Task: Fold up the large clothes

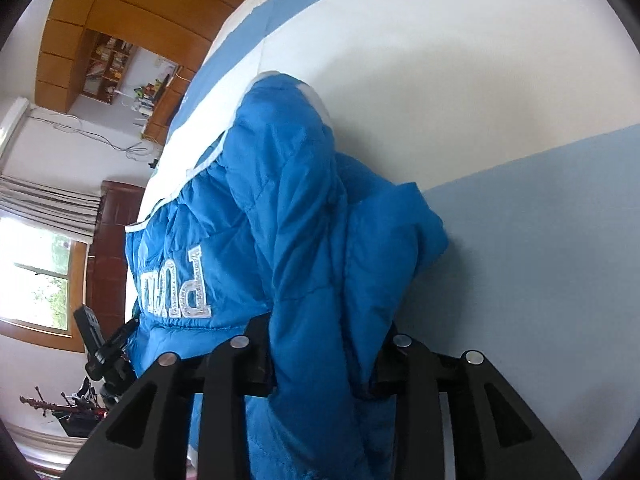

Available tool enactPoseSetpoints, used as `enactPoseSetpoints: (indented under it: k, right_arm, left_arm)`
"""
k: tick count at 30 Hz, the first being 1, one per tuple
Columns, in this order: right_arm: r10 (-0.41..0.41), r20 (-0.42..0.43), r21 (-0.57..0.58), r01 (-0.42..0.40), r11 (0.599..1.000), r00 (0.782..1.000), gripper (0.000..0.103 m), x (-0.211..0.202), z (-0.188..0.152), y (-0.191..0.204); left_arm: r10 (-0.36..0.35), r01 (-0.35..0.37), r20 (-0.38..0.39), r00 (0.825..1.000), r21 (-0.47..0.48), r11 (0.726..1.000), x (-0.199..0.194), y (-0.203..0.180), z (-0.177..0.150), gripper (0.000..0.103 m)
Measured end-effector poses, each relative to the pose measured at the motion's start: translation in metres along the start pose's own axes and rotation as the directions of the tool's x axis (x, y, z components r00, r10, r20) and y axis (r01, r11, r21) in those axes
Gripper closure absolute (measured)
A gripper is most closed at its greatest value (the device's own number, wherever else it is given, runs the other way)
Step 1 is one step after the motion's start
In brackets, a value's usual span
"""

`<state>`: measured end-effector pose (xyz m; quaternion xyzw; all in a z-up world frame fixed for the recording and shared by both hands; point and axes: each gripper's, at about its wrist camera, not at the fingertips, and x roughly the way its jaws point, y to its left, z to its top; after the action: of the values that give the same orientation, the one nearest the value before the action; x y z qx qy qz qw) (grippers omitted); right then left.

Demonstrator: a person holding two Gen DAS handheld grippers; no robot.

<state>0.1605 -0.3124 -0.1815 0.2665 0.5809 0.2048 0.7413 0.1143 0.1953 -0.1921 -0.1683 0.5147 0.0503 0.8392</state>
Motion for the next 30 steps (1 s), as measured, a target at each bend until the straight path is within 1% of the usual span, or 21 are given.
enactPoseSetpoints:
  k: [4, 6, 8, 11, 13, 15, 16, 19, 22, 24, 27, 30]
  right_arm:
    - [0.007, 0.004, -0.002, -0.007, 1.0, 1.0, 0.069, 0.0, -0.003, -0.01]
    - [-0.004, 0.0, 0.001, 0.004, 1.0, 1.0, 0.062, -0.005, -0.006, -0.015]
    - [-0.041, 0.006, -0.021, 0.041, 0.999, 0.999, 0.058, -0.017, -0.008, -0.01]
    - [-0.098, 0.032, -0.06, 0.1, 0.993, 0.995, 0.057, -0.037, -0.016, 0.003]
    - [-0.137, 0.055, -0.081, 0.141, 0.987, 0.989, 0.057, -0.052, -0.023, 0.012]
    - [-0.189, 0.097, -0.12, 0.2, 0.972, 0.977, 0.057, -0.068, -0.032, 0.022]
    - [-0.22, 0.128, -0.145, 0.238, 0.96, 0.967, 0.057, -0.077, -0.038, 0.031]
    - [-0.222, 0.184, -0.215, 0.26, 0.942, 0.958, 0.06, -0.098, -0.054, 0.056]
    - [-0.252, 0.22, -0.291, 0.31, 0.905, 0.942, 0.065, -0.101, -0.069, 0.083]
    - [-0.249, 0.217, -0.326, 0.311, 0.893, 0.944, 0.069, -0.093, -0.075, 0.095]
    - [-0.28, 0.212, -0.364, 0.342, 0.866, 0.936, 0.073, -0.074, -0.085, 0.102]
    - [-0.287, 0.173, -0.357, 0.332, 0.873, 0.942, 0.076, -0.058, -0.092, 0.1]
  left_arm:
    - [-0.005, 0.005, 0.006, 1.0, -0.036, 0.999, 0.001, 0.004, 0.0, 0.056]
    - [-0.016, 0.016, -0.003, 1.0, -0.075, 0.997, -0.002, 0.007, 0.002, 0.054]
    - [-0.011, 0.009, -0.013, 1.0, -0.105, 0.994, -0.01, 0.01, 0.002, 0.051]
    - [-0.02, 0.02, -0.003, 1.0, -0.123, 0.992, -0.03, 0.015, 0.0, 0.053]
    - [0.003, -0.002, 0.014, 1.0, -0.111, 0.994, -0.049, 0.015, -0.003, 0.053]
    - [0.028, -0.024, 0.035, 0.999, -0.097, 0.995, -0.068, 0.013, -0.008, 0.053]
    - [0.047, -0.042, 0.048, 0.998, -0.088, 0.995, -0.079, 0.01, -0.01, 0.053]
    - [0.058, -0.053, 0.091, 0.994, -0.058, 0.997, -0.108, -0.004, -0.017, 0.053]
    - [0.039, -0.037, 0.117, 0.992, -0.021, 0.999, -0.127, -0.03, -0.024, 0.053]
    - [0.032, -0.034, 0.121, 0.992, 0.012, 0.999, -0.129, -0.051, -0.028, 0.053]
    - [0.011, -0.018, 0.106, 0.994, 0.07, 0.997, -0.122, -0.079, -0.037, 0.052]
    - [0.009, -0.017, 0.069, 0.998, 0.109, 0.994, -0.103, -0.095, -0.046, 0.052]
